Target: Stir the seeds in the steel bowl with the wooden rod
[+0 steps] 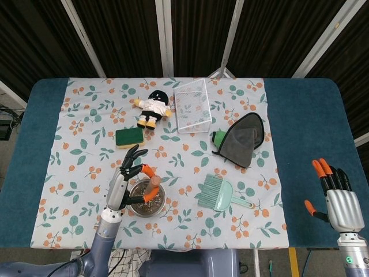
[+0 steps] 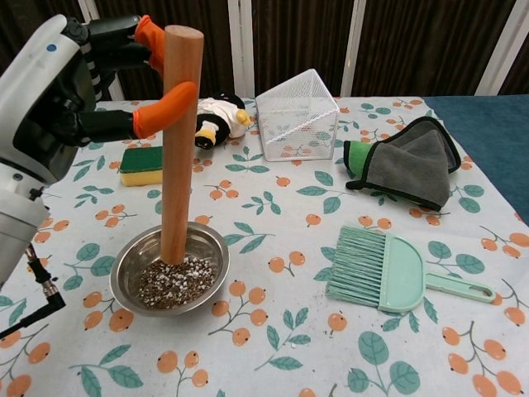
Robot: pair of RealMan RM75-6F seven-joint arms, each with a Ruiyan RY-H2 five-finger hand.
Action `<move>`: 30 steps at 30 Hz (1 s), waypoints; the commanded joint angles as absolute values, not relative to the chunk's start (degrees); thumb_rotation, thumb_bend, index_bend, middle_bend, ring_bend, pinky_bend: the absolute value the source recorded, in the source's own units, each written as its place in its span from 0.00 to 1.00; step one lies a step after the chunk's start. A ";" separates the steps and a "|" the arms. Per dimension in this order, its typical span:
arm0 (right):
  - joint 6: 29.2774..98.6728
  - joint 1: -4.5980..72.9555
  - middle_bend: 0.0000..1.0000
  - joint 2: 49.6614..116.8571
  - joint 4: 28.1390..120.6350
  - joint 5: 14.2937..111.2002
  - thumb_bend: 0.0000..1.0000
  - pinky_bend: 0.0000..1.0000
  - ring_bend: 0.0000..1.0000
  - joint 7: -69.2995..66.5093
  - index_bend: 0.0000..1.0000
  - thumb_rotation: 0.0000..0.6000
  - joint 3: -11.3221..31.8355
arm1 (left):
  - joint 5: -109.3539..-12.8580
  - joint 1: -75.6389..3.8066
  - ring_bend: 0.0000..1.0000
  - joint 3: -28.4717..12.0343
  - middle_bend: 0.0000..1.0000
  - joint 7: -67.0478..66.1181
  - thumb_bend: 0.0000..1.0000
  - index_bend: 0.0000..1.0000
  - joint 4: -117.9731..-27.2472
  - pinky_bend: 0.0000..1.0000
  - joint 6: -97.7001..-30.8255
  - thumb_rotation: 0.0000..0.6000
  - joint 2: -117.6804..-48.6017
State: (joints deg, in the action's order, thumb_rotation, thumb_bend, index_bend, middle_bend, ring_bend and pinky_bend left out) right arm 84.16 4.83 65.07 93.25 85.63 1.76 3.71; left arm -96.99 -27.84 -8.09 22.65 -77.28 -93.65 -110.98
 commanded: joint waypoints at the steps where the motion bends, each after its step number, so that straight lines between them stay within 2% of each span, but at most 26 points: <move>1: 84.01 4.91 0.00 65.08 93.24 85.54 0.31 0.00 0.00 1.77 0.00 1.00 3.75 | -97.56 -27.45 0.16 -7.06 0.68 23.73 0.73 0.65 -74.89 0.05 -94.25 1.00 -111.73; 12: 83.81 4.89 0.00 65.04 93.37 85.21 0.31 0.00 0.00 1.60 0.00 1.00 3.78 | -97.64 -25.65 0.16 -5.52 0.68 31.05 0.73 0.64 -66.60 0.05 -97.27 1.00 -114.58; 22: 83.56 5.01 0.00 65.09 93.56 84.87 0.31 0.00 0.00 1.82 0.00 1.00 3.93 | -96.91 -24.82 0.16 -4.55 0.68 35.11 0.73 0.64 -60.93 0.05 -97.21 1.00 -116.50; 30: 83.97 4.87 0.00 65.17 93.44 85.13 0.31 0.00 0.00 1.68 0.00 1.00 3.91 | -97.36 -25.74 0.16 -5.57 0.68 34.97 0.72 0.64 -60.43 0.05 -97.71 1.00 -117.28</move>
State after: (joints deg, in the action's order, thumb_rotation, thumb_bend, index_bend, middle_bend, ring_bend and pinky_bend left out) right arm 83.97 4.88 65.16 93.45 85.13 1.69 3.91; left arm -97.19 -25.82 -5.65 34.88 -60.37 -97.45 -117.40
